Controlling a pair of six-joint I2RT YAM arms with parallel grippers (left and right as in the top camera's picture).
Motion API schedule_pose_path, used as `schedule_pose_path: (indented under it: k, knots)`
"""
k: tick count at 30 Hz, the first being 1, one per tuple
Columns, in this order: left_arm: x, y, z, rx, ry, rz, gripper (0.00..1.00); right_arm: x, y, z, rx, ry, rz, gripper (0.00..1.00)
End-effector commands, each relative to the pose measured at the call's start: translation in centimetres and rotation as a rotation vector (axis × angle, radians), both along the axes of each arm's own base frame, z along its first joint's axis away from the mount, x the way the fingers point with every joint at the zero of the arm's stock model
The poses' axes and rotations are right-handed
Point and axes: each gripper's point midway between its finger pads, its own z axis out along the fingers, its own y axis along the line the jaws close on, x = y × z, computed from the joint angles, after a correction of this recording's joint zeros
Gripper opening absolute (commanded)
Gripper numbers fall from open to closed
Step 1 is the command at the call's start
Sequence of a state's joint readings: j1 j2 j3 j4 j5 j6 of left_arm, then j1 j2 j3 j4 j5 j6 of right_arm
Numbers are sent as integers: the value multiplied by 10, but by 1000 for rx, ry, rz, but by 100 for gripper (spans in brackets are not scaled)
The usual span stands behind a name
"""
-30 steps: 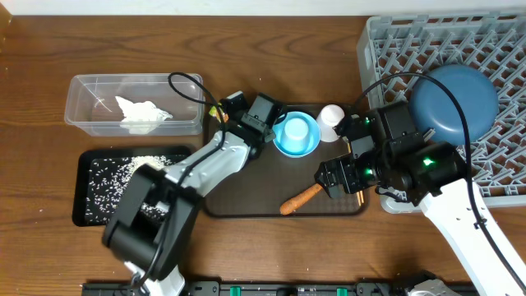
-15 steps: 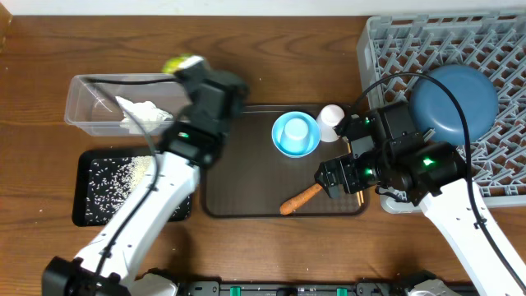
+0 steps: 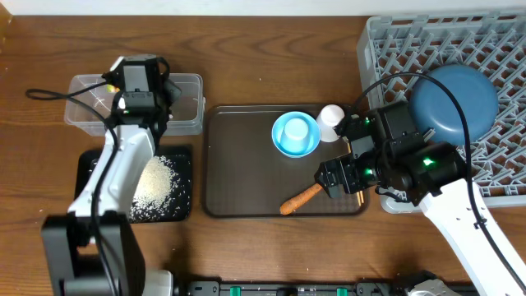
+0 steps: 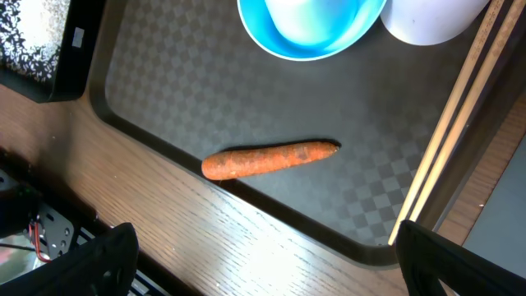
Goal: Sort waste into correct bins and load items into the dishwasher rack
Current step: 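Carry the wrapper left and drop it into the clear plastic bin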
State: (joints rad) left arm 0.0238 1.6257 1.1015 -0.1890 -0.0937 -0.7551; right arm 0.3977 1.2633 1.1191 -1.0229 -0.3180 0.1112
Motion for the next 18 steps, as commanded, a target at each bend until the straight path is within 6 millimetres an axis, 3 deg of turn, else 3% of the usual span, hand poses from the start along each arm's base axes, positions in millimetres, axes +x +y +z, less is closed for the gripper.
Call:
schedule_pose_path:
  k: [1, 2, 7, 13, 16, 18]
  knots:
    - [2, -1, -17, -38, 30, -10, 17, -1, 6, 2, 2, -5, 20, 99]
    - [2, -1, -20, -38, 37, -10, 29, -1, 6, 2, 2, -5, 21, 99]
    - [7, -14, -16, -46, 20, -107, 58, -1, 6, 2, 2, -5, 20, 99]
    - [3, -46, 23, -106, -66, -303, 68, -1, 6, 2, 2, -5, 20, 99]
    - [-21, -64, 51, -167, -81, -381, 75, -1, 6, 2, 2, -5, 21, 99]
    - [-47, -78, 63, -193, -54, -469, 80, -1, 6, 2, 2, -5, 21, 99]
